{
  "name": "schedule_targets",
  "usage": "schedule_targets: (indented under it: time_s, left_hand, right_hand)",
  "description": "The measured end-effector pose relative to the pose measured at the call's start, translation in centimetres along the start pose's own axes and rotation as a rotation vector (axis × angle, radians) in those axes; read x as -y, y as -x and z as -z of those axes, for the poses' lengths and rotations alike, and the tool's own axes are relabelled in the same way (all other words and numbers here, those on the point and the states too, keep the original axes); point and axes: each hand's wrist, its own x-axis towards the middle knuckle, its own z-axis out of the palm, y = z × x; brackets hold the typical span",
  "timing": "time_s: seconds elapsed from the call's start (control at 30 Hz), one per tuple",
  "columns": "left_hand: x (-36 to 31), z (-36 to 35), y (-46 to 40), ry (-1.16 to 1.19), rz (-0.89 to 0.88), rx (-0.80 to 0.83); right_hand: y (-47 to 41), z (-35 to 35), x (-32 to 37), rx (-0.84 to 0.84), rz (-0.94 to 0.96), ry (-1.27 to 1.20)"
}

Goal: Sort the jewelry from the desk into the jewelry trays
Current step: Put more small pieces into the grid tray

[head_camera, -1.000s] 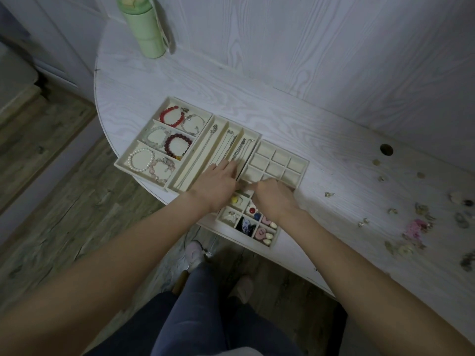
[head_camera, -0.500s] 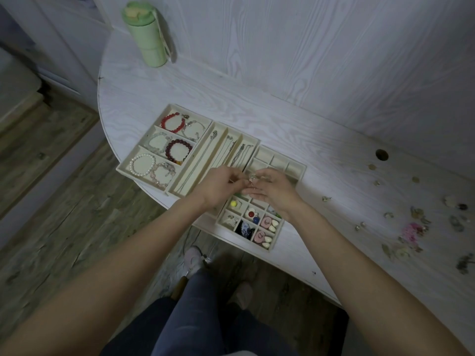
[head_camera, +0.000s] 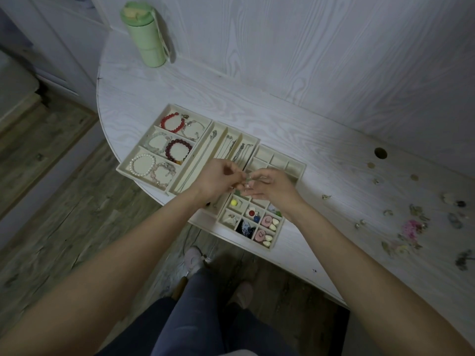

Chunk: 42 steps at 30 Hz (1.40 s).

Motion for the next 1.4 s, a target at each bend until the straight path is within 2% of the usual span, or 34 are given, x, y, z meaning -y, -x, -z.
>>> schedule_targets:
  time_s: [0.17, 0.33, 0.43, 0.5, 0.63, 0.73, 0.83, 0.93, 1.0, 1.1, 1.2, 1.3, 1.37, 1.4]
  left_hand:
    - [0.0, 0.3, -0.3, -0.002, 0.018, -0.002]
    - [-0.4, 0.9, -0.3, -0.269, -0.047, 0.023]
    - [-0.3, 0.9, -0.4, -0.341, -0.071, 0.030]
    - [-0.2, 0.8, -0.4, -0.284, -0.055, 0.052]
    - [-0.4, 0.4, -0.1, 0.134, 0.116, 0.085]
    - [-0.5, 0.0, -0.1, 0.306, 0.223, 0.080]
    - [-0.4, -0.1, 0.1, 0.271, 0.204, 0.042]
    - [0.0, -0.3, 0.1, 0.119, 0.099, -0.028]
    - [0.3, -0.6, 0.0, -0.038, 0.026, -0.083]
    - [0.4, -1.1, 0.3, -0.192, -0.046, -0.147]
    - [0.6, -1.2, 0.5, -0.225, -0.070, -0.132]
    - [0.7, -0.9, 0.5, -0.106, -0.028, -0.018]
    - [0.7, -0.7, 0.6, -0.051, 0.025, -0.021]
    - [0.7, -0.6, 0.7, -0.103, 0.013, -0.069]
  right_hand:
    - [0.1, -0.2, 0.3, 0.012, 0.022, -0.003]
    - [-0.3, 0.2, 0.5, -0.020, 0.039, 0.113]
    - [-0.5, 0.3, 0.4, -0.047, 0.085, 0.213]
    - [-0.6, 0.4, 0.4, -0.076, 0.115, 0.271]
    - [-0.6, 0.6, 0.2, -0.122, 0.134, 0.233]
    - [-0.7, 0.6, 0.0, -0.172, 0.157, 0.254]
    - [-0.6, 0.1, -0.4, -0.192, 0.197, 0.318]
    - [-0.3, -0.3, -0.4, -0.289, 0.223, 0.547]
    - [-0.3, -0.7, -0.2, -0.246, 0.207, 0.491]
    - [-0.5, -1.3, -0.3, -0.177, 0.129, 0.253]
    - [-0.7, -1.0, -0.6, -0.156, 0.057, 0.097]
    - [-0.8, -0.5, -0.9, -0.139, 0.003, -0.007]
    - [-0.9, -0.3, -1.1, -0.130, -0.017, 0.022]
    - [-1.0, -0.2, -1.2, -0.120, -0.018, 0.062]
